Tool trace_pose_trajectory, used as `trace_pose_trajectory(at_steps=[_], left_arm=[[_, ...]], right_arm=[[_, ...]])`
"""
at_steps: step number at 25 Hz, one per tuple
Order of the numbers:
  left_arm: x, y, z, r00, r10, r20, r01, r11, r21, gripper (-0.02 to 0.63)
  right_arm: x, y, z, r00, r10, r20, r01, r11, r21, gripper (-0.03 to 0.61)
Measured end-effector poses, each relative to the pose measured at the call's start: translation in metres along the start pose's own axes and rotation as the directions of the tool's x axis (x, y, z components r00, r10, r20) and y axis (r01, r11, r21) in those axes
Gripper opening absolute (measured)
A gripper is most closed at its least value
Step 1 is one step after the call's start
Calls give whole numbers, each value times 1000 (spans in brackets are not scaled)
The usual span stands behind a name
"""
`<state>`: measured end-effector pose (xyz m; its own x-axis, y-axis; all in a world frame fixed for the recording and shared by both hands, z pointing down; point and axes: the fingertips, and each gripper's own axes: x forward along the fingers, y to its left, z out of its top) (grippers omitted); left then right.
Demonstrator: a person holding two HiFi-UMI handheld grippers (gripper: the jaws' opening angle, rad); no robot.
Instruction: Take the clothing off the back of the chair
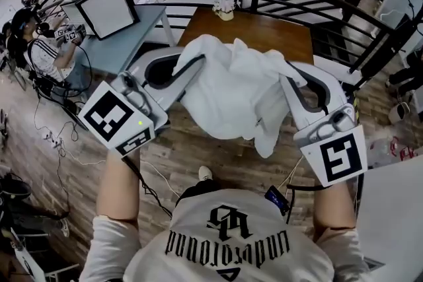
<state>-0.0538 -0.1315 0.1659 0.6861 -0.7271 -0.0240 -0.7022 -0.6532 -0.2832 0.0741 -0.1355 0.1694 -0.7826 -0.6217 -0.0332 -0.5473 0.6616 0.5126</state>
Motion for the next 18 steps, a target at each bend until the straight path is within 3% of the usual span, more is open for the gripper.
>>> trace_pose_trajectory(at_steps=[9, 18], left_arm=[[-32, -35, -14, 1000, -10, -17, 10, 1000, -13, 75], [-47, -32, -31, 996, -89, -12, 89, 995, -47, 75]], right_arm=[[-27, 46, 6, 1000, 2, -17, -2, 1000, 20, 35], [-23, 68, 0, 992, -69, -101, 76, 995, 70, 35]])
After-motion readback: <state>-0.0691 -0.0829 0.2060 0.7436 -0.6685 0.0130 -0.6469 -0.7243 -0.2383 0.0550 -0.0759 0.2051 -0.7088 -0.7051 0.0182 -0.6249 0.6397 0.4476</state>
